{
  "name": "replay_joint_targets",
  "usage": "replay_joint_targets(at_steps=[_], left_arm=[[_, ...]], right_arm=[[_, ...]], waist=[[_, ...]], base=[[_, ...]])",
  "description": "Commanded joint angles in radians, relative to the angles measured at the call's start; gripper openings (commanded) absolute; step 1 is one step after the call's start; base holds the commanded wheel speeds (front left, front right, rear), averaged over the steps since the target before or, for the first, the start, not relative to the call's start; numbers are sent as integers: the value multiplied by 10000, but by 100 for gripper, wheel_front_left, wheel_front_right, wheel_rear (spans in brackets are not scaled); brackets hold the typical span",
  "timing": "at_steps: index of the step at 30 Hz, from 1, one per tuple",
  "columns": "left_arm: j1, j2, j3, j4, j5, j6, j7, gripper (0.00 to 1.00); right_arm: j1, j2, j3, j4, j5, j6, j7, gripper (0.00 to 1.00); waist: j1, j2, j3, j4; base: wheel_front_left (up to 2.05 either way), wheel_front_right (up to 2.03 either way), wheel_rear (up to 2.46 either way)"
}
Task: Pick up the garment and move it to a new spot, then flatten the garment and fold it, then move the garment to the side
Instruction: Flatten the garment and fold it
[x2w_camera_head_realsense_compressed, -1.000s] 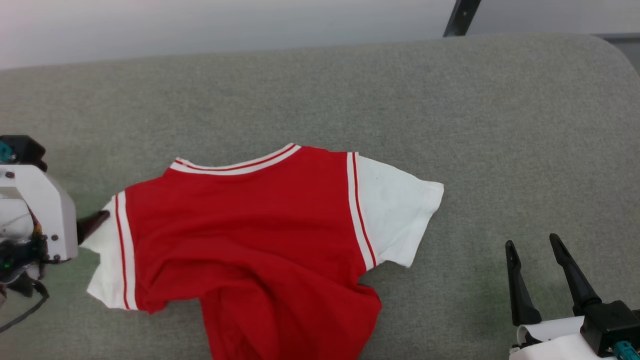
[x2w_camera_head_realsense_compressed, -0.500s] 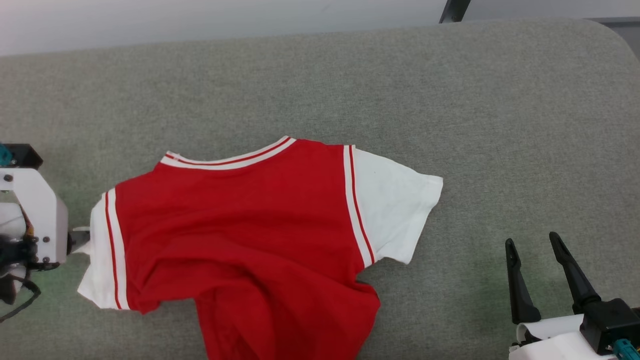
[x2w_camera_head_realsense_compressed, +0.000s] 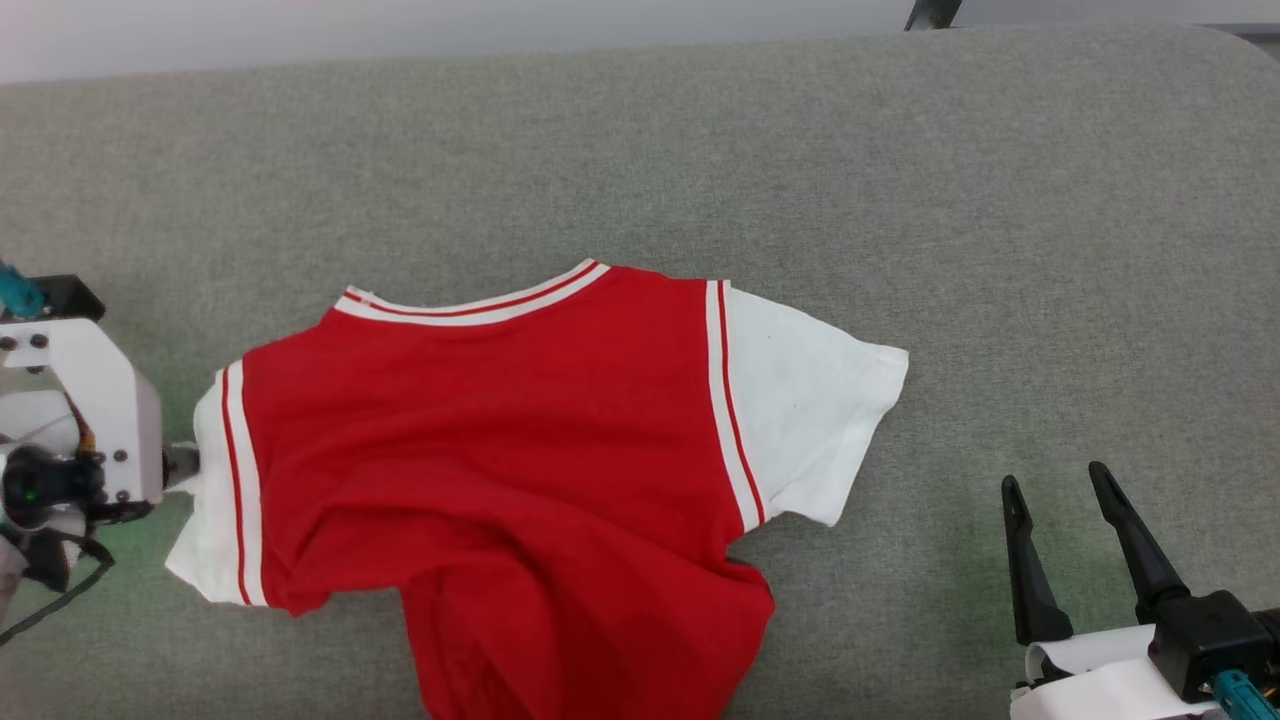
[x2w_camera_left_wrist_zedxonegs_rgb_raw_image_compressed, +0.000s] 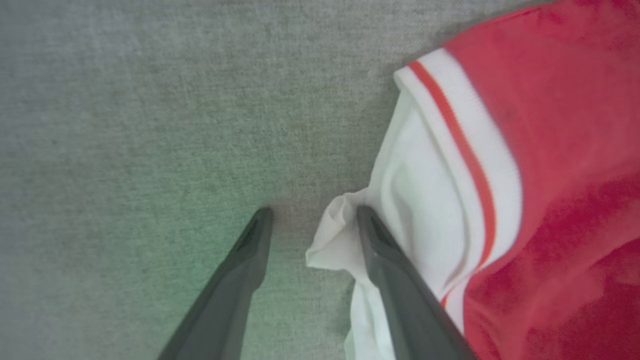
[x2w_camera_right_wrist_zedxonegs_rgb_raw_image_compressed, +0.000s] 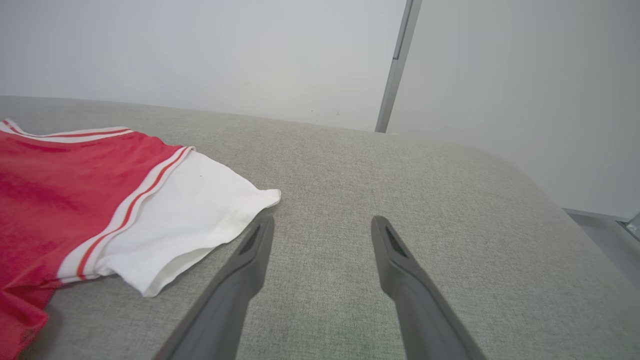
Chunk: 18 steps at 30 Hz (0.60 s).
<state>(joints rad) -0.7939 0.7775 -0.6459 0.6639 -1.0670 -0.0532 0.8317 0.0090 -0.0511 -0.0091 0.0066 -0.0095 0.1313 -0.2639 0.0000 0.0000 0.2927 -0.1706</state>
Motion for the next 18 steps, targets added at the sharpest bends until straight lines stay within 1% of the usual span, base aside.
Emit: replay_joint_targets(at_steps=[1, 3, 7, 10, 13, 15, 18], left_arm=[[266, -604, -195, 80, -193, 20, 97, 0], [229, -693, -181, 111, -188, 107, 89, 0], [50, -463, -320, 76, 155, 231, 81, 0], [-11, -384, -268, 43, 157, 280, 45, 0], [-32, -360, -290, -23, 218, 341, 25, 0], [6, -398, -306, -57, 230, 371, -10, 0], [-10, -500, -326, -130, 249, 354, -91, 0]], right_arm=[[-168, 17, 22, 66, -25, -11, -7, 100], [-178, 15, 33, 120, -18, -11, -7, 100], [-244, -38, 44, 289, 26, -11, -7, 100], [-293, -93, 93, 401, 187, -11, -7, 100], [-475, -357, 301, 554, 457, -11, 160, 100], [-672, -597, 620, 613, 878, -11, 644, 100], [-1172, -1210, 1163, 505, 1712, -11, 1816, 100]], waist=[[0, 0, 27, 8], [0, 0, 26, 0], [0, 0, -33, 15], [0, 0, -85, 46], [0, 0, -167, 138], [0, 0, -237, 204], [0, 0, -285, 341]], base=[[0, 0, 0], [0, 0, 0], [0, 0, 0], [0, 0, 0], [0, 0, 0], [0, 0, 0], [0, 0, 0]])
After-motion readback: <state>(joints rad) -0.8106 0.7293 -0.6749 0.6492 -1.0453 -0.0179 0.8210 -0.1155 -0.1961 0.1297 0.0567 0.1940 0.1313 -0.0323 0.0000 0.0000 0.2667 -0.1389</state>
